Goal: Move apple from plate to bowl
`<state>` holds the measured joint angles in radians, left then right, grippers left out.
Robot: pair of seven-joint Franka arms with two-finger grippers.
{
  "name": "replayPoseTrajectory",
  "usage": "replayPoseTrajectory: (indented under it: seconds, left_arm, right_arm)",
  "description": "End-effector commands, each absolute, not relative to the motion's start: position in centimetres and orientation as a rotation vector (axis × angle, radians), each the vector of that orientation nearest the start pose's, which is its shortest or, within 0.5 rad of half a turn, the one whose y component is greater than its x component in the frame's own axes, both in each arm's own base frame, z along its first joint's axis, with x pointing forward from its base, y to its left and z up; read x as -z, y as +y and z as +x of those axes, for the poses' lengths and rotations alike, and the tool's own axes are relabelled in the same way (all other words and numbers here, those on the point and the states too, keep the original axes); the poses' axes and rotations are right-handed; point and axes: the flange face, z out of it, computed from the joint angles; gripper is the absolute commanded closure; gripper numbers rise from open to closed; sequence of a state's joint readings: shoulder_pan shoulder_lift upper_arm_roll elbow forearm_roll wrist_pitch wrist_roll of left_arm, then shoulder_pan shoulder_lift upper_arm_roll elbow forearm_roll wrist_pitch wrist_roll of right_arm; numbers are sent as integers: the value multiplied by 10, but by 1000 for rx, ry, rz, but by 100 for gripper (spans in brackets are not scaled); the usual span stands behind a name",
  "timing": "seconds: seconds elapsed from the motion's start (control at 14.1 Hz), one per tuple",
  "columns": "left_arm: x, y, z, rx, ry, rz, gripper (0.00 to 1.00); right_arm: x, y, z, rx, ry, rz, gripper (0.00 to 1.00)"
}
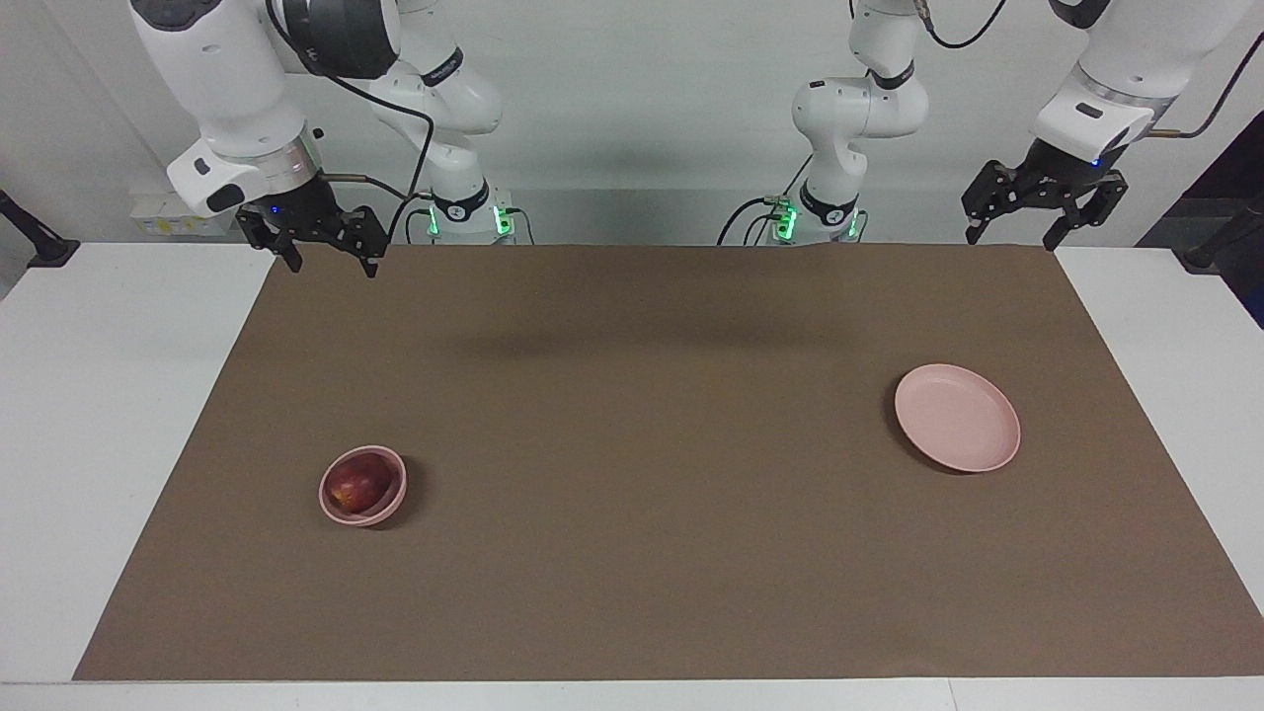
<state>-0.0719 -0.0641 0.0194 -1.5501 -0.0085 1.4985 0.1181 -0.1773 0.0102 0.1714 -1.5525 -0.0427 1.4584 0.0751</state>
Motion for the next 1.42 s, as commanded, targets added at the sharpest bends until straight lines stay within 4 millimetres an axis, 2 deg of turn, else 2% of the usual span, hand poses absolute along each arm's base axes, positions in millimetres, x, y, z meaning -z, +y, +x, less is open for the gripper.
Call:
replayPoseTrajectory:
  seconds: [0.0, 0.28, 0.64, 1.35]
  left_arm:
    - [-666, -29, 525, 26, 259, -3118, 0]
    - [-666, -27, 524, 26, 255, -3118, 0]
    - [-666, -28, 525, 23, 257, -3118, 0]
    - [-666, -27, 525, 24, 255, -3120, 0]
  right_arm:
    - [-620, -16, 548, -178, 129, -3145, 0]
    - [-619, -18, 548, -183, 117, -3162, 0]
    - [-628, -6, 545, -164, 85, -3172, 0]
    - [-628, -18, 544, -179, 124, -3155, 0]
